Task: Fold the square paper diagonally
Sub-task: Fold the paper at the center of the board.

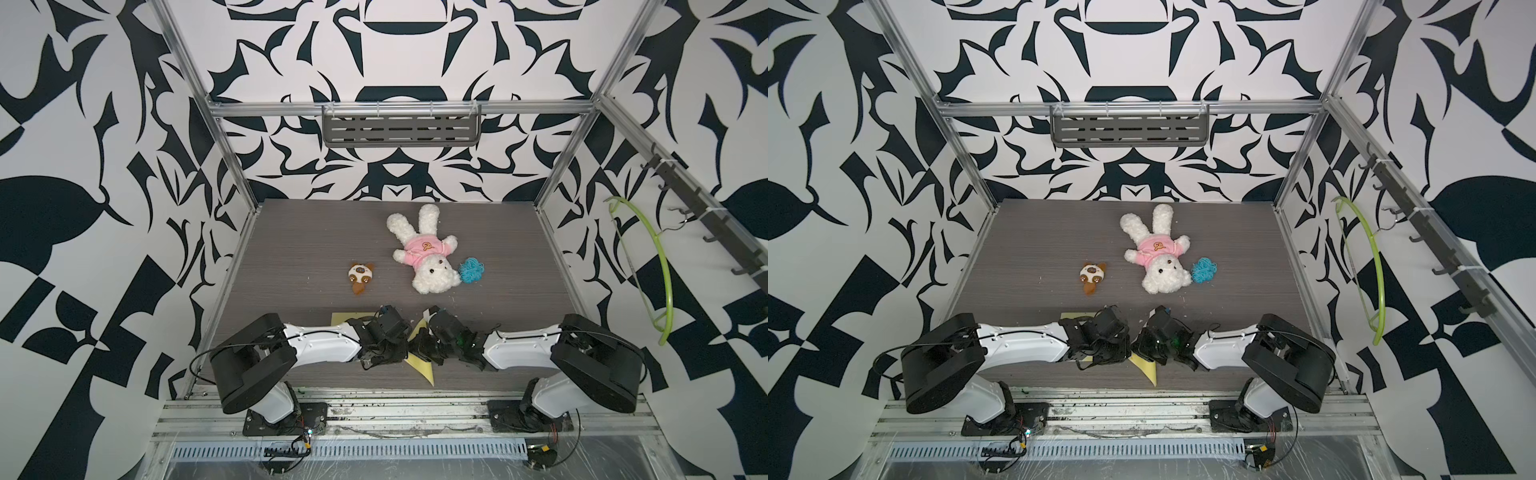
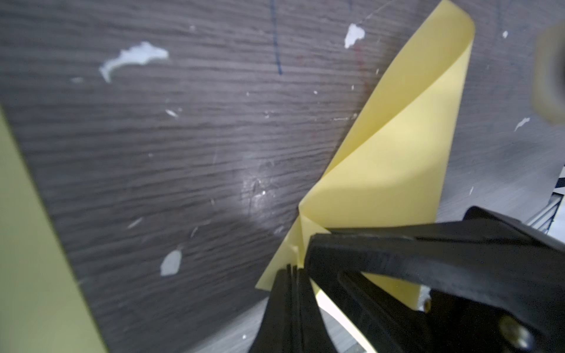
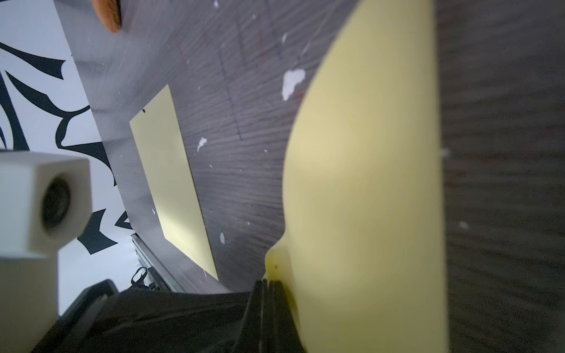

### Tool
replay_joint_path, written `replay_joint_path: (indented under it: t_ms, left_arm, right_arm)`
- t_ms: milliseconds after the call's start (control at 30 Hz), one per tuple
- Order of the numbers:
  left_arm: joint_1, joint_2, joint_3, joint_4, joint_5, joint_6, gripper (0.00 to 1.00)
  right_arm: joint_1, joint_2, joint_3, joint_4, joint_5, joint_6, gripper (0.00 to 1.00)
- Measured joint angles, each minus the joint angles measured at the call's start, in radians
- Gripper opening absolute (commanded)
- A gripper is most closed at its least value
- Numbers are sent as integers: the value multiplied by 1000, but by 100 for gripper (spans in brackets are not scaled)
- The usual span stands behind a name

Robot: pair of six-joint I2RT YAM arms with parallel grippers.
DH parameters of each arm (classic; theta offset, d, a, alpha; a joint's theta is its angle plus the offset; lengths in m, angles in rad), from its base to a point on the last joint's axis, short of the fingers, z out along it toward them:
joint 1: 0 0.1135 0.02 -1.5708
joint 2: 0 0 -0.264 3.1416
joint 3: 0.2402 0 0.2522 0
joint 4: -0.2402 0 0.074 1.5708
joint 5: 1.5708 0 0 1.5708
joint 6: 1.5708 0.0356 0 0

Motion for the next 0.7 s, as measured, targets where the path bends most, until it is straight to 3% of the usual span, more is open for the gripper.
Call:
replay_joint_path:
  t_ms: [700]
  left_arm:
    - [-2, -29, 4, -76, -31, 3, 0]
  right_arm:
    - [18, 8, -5, 2, 13, -22, 0]
